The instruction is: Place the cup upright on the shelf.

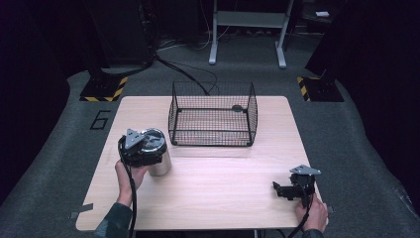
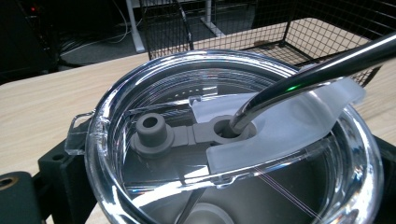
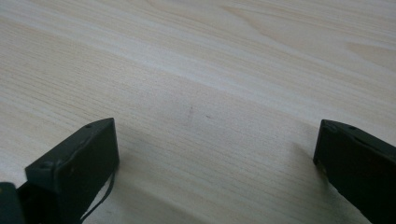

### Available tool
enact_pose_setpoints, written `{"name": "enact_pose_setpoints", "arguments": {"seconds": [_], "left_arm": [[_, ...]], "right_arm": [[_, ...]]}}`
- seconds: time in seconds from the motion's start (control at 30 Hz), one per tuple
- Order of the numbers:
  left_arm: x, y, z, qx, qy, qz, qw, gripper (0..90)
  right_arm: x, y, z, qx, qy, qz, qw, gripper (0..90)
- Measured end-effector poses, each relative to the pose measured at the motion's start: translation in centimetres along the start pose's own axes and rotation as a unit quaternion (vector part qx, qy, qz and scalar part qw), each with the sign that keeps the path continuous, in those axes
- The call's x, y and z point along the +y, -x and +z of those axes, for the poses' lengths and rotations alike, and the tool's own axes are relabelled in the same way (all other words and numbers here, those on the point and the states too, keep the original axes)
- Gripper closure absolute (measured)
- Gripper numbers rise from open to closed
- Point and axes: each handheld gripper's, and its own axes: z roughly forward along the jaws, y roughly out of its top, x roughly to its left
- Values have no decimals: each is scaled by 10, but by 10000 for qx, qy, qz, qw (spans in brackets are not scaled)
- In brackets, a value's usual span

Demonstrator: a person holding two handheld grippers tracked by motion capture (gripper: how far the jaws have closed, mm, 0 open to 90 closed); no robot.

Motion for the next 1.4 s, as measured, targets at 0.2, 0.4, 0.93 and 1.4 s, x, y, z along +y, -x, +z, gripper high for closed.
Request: {"name": "enact_pose_setpoints", "arguments": {"seconds": [0.2,0.4,0.93,1.4], "left_arm": [[6,6,-4,-111,21,93,9999,41],[11,11,-7,-240,8,165,9996,41],[29,25,-6,-582,51,302,9978,41],[44,37,-4,-797,26,439,9959,41]], "right_arm": [[0,0,0,0,-1,2,10000,0],[0,0,0,1,0,-2,10000,0],[0,0,0,1,0,0,10000,0],[0,0,0,4,0,-5,10000,0]]}}
